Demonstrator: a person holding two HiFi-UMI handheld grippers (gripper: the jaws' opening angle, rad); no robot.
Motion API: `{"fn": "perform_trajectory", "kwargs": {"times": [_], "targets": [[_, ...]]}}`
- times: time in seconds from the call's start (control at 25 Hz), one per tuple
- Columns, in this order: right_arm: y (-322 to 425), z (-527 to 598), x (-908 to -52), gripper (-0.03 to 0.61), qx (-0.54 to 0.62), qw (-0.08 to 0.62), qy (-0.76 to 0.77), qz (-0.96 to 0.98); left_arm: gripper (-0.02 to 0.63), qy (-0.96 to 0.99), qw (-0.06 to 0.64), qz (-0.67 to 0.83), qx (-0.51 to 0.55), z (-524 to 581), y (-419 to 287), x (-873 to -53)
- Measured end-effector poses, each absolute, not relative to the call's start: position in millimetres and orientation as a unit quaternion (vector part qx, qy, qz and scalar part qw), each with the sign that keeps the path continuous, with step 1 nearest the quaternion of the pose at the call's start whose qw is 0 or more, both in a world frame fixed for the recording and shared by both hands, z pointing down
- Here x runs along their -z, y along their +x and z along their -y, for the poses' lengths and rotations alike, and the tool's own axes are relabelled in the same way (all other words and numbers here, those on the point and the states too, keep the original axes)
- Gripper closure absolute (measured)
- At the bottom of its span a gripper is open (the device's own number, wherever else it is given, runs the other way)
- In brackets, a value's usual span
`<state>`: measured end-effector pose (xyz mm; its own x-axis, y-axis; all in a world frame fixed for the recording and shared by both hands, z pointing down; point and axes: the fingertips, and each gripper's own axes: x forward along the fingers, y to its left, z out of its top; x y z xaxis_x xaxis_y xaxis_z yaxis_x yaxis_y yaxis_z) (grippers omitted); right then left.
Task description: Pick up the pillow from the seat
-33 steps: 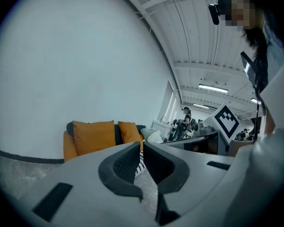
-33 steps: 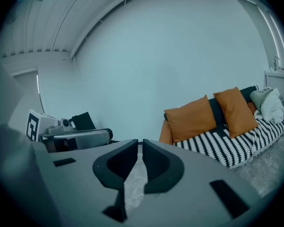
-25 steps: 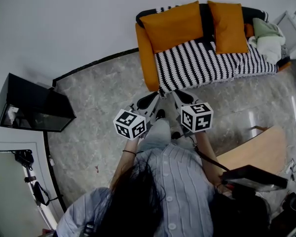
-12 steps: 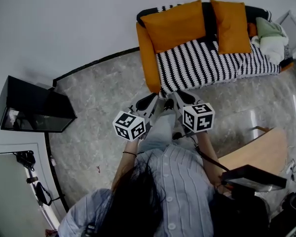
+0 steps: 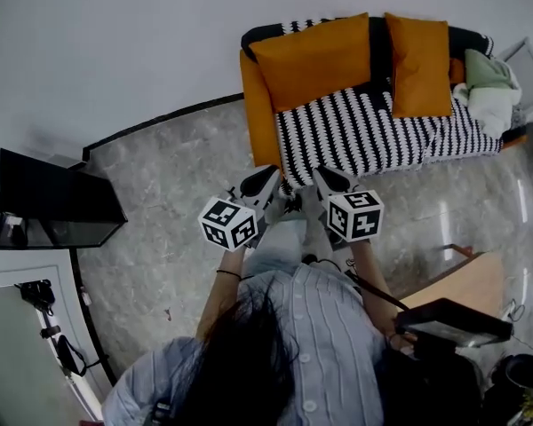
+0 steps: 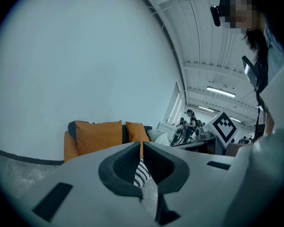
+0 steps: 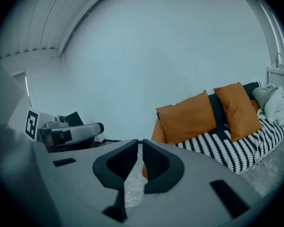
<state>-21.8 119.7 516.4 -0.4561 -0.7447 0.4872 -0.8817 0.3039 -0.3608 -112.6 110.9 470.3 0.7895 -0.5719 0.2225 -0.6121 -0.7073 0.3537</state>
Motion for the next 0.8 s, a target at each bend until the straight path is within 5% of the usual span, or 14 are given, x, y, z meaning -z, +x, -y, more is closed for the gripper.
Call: {"fn": "perform_trajectory", "kwargs": {"times": [0.8], "targets": [[-21, 32, -524, 0.535, -0.319, 0.143, 0.516, 0.782, 0.603, 0.923, 0.232, 0.306, -0.036, 63, -110, -476]]}}
